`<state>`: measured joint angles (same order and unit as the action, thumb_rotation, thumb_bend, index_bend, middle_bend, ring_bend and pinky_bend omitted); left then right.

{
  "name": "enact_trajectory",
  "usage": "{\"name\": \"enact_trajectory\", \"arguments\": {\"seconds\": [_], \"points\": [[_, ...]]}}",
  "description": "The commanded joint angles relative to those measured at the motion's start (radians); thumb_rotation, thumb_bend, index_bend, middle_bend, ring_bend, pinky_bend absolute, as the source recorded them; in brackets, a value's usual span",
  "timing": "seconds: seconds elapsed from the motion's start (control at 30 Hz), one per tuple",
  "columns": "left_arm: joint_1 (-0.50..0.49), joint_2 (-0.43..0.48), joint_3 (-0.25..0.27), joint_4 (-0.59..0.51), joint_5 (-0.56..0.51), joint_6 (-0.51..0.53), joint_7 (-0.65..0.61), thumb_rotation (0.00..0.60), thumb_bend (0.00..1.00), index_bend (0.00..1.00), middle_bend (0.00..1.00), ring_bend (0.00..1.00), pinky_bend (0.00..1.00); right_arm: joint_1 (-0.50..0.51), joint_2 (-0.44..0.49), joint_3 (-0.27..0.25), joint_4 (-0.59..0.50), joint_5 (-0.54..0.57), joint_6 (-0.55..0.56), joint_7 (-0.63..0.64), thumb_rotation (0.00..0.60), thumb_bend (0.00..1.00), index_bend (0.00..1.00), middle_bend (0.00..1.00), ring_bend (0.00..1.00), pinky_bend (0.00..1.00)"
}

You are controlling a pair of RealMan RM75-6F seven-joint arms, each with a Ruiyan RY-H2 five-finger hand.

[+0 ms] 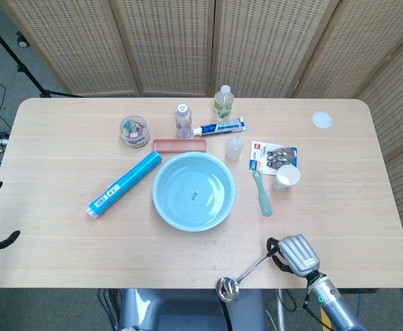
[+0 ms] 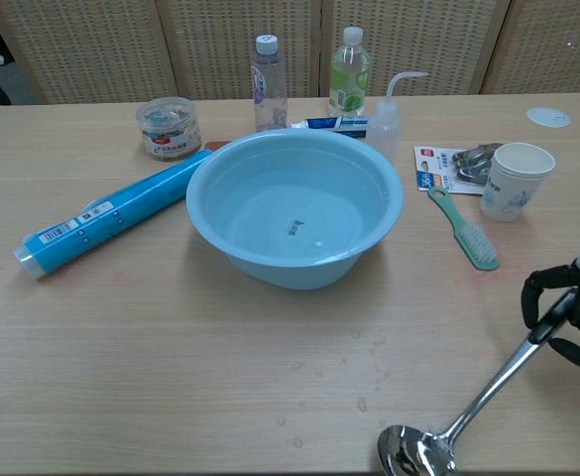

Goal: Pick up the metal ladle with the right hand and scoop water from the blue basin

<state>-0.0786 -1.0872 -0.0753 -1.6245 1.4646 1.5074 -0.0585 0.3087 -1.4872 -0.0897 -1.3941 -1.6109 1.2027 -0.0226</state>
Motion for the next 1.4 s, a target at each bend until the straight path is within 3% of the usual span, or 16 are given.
{"name": "enact_trajectory", "arguments": {"seconds": [0.03,0.77,1.4], "points": [[0.0,0.0,0.0,0.0,0.0,0.0,0.0,0.6,0.16,0.0,0.0,0.0,0.0,-0.008,0.018,0.008,-0.013,-0.008,0.03,0.022,0.6,1.0,0.79,0.97,1.0,1.0],[0.001,0.004,0.003,-0.003,0.004,0.0,-0.006,0.6,0.16,0.0,0.0,0.0,0.0,-0.03,0.151,0.113,-0.188,0.057,0.136,0.174,0.6,1.0,0.79,0.97,1.0,1.0],[0.005,0.013,0.005,-0.009,0.011,0.009,-0.018,0.6,0.16,0.0,0.0,0.0,0.0,0.001,0.225,0.254,-0.43,0.171,0.15,0.138,0.6,1.0,0.8,0.97,1.0,1.0]]}}
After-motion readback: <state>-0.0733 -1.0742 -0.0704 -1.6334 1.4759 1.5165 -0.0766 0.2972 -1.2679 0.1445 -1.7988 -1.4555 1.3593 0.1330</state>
